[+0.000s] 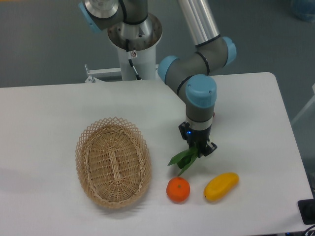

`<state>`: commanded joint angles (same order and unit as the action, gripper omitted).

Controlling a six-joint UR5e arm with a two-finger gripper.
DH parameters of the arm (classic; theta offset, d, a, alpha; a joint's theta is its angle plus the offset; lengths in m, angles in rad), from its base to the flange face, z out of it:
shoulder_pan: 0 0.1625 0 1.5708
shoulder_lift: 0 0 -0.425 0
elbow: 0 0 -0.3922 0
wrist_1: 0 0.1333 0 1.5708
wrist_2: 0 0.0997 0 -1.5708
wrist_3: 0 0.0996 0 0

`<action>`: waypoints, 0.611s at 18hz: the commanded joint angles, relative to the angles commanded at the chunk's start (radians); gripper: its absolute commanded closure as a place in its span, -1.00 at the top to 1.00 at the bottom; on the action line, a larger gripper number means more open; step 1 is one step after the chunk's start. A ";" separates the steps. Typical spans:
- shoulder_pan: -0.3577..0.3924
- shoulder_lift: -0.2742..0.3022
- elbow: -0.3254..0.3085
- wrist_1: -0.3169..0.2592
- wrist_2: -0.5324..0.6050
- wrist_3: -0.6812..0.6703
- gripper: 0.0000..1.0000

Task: Pick up the green vegetable from the table
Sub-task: 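Lift the held bok choy up off the table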

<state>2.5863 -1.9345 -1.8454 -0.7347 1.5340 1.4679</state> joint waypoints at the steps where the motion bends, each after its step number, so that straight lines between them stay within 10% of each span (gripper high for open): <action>1: 0.003 0.009 0.008 -0.021 0.000 0.005 -0.11; 11: -0.003 0.072 0.173 -0.216 -0.080 -0.052 -0.11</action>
<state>2.5832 -1.8623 -1.6722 -0.9509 1.4545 1.4161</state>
